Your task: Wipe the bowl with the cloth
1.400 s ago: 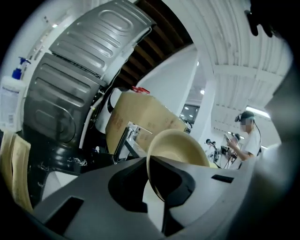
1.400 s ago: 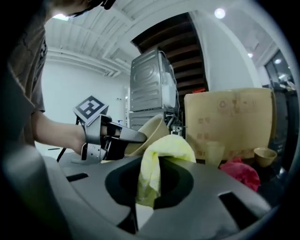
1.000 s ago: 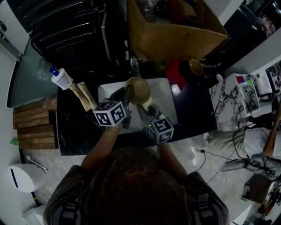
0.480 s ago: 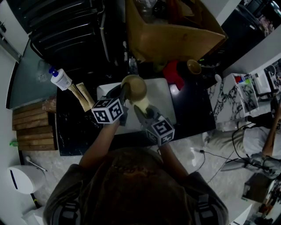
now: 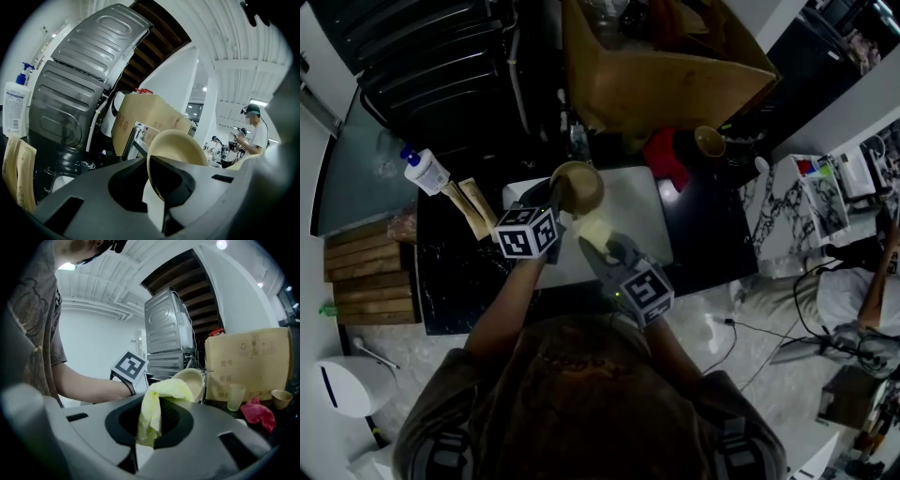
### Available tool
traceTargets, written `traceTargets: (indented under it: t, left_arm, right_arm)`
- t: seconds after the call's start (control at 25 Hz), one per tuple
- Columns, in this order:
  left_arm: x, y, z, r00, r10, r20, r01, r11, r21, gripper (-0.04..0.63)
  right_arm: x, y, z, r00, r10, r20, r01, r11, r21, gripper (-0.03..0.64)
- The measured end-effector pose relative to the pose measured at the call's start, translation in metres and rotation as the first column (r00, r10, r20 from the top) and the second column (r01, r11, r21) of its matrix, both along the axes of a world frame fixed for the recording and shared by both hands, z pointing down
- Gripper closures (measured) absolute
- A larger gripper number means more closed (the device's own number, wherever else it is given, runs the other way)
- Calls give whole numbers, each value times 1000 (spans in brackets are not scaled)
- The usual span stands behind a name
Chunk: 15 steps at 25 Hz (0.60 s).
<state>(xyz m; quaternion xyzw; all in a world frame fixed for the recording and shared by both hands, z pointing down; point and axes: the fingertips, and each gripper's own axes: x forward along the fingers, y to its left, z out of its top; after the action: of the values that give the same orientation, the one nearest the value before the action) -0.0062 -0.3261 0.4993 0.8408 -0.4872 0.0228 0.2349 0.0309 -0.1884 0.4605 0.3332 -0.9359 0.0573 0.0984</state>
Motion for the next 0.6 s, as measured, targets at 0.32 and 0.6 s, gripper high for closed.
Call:
traceTargets:
  t: [0.32,0.6]
  left_arm:
    - [0,4,9,1000,5,20,-5,1000,-14,577]
    - [1,2,11,999,3,35,-3,1000,-10,575]
  right_arm:
    - [-3,-1,-12,1000,-18,22,18,1000,5,598]
    - [-8,3,-15,999,-38,16,38,999,5,597]
